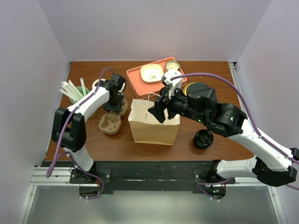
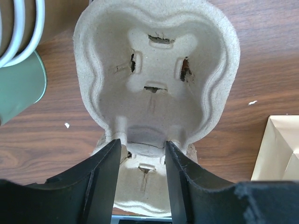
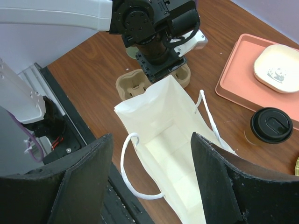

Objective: Pack the takeout coffee

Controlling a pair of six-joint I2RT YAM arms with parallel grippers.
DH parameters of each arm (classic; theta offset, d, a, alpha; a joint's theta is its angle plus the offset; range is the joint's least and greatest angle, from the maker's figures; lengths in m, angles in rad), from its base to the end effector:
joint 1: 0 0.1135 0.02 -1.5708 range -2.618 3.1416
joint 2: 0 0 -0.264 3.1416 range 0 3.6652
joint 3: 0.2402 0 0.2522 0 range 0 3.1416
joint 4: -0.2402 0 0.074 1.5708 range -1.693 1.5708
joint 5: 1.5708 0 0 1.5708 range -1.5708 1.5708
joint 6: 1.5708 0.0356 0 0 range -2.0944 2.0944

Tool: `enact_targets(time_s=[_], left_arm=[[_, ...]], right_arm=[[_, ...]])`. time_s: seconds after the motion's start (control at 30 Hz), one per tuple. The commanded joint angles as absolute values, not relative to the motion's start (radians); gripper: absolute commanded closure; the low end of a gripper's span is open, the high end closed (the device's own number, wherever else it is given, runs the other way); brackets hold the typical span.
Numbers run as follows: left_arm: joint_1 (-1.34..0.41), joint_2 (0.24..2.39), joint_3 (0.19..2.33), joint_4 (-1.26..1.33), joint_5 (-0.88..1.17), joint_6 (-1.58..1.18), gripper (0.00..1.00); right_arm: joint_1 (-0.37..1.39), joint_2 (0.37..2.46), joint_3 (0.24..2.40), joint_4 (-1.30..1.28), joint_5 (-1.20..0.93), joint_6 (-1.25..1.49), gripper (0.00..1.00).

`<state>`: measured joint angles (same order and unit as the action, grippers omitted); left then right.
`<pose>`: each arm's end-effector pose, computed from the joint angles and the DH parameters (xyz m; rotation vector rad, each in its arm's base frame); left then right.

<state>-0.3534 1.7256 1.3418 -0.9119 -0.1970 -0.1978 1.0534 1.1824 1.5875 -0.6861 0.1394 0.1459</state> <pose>0.3213 -0.1111 0.2334 0.1807 2.8142 0.1619 0.1163 0.1944 0.4792 -0.7455 1.7571 0.6993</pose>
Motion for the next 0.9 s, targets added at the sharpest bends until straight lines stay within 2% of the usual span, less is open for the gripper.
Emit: enact_targets(time_s=[0.0,0.2,0.57,0.87], left_arm=[[-0.344,1.707,1.327,-0.879,-0.193,-0.206,0.52],[-0.345,1.712,1.316,-0.870,-0.192,-0.204,0.53],[-0.344,1.710,1.327,-0.873,-0.207,-0.189,0.66],[-0.344,1.718,1.471,-1.020,-0.253,-0.204,0.68]], right_arm=[[1.055,1.167,1.620,-0.646,0.144,0.164,0.29],[1.055,1.167,1.617,-0.646,0.143,0.166,0.29],[1.055,1.172,1.614,-0.641,0.143,0.167,0.29],[1.055,1.175,1.609,-0.637,0.141,0.166,0.29]])
